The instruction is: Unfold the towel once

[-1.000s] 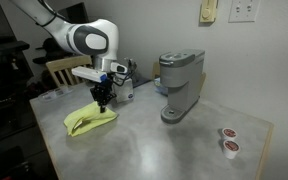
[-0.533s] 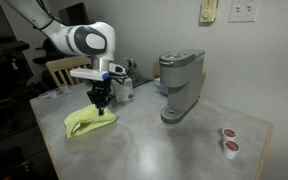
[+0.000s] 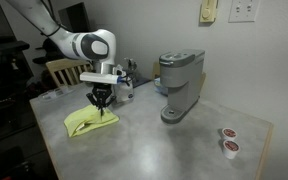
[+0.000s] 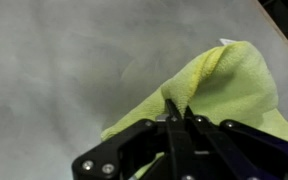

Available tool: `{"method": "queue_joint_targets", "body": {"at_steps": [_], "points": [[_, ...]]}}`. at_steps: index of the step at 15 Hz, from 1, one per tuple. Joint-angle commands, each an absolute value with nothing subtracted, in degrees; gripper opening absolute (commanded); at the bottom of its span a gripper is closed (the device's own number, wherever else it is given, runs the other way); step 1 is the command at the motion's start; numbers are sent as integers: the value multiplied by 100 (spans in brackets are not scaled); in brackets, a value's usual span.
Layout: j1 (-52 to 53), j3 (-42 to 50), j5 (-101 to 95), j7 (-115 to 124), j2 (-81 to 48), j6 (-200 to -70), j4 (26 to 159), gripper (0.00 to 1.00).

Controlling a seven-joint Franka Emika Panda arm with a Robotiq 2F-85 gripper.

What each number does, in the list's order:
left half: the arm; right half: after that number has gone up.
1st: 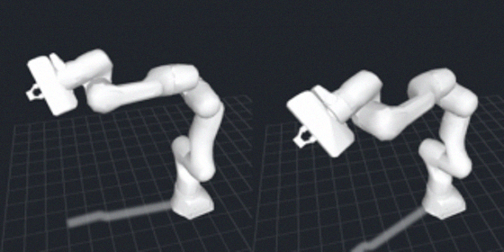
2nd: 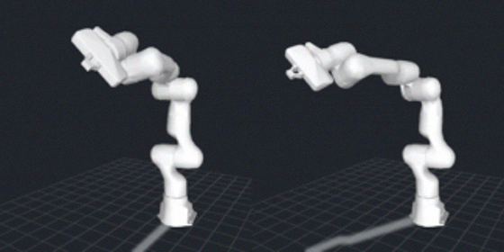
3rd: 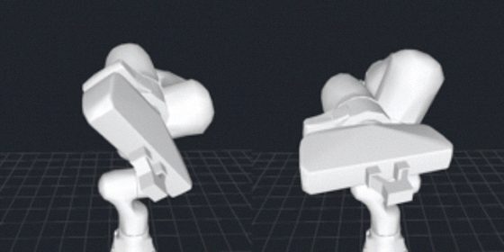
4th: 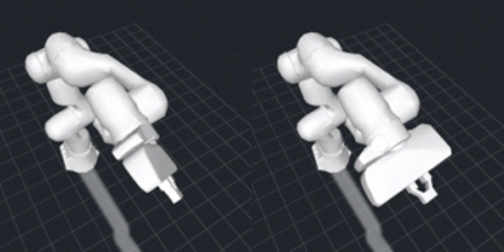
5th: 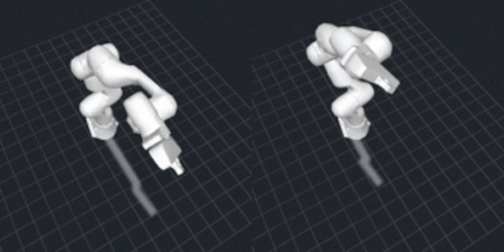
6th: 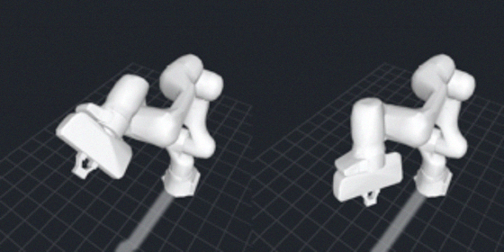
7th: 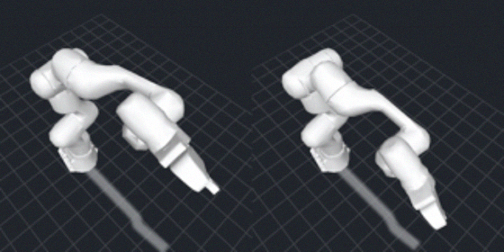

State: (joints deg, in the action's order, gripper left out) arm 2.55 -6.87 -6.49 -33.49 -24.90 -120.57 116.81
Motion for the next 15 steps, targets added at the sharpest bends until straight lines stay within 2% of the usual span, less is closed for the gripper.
{"method": "queue_joint_targets", "body": {"at_steps": [1,9,15], "points": [[100,-864,-752,-4393,-2832,-11604,11172,1],[203,-676,-1059,-4946,-2833,-10577,10800,1],[96,-596,-946,-4833,-2798,-10606,10879,1]]}}
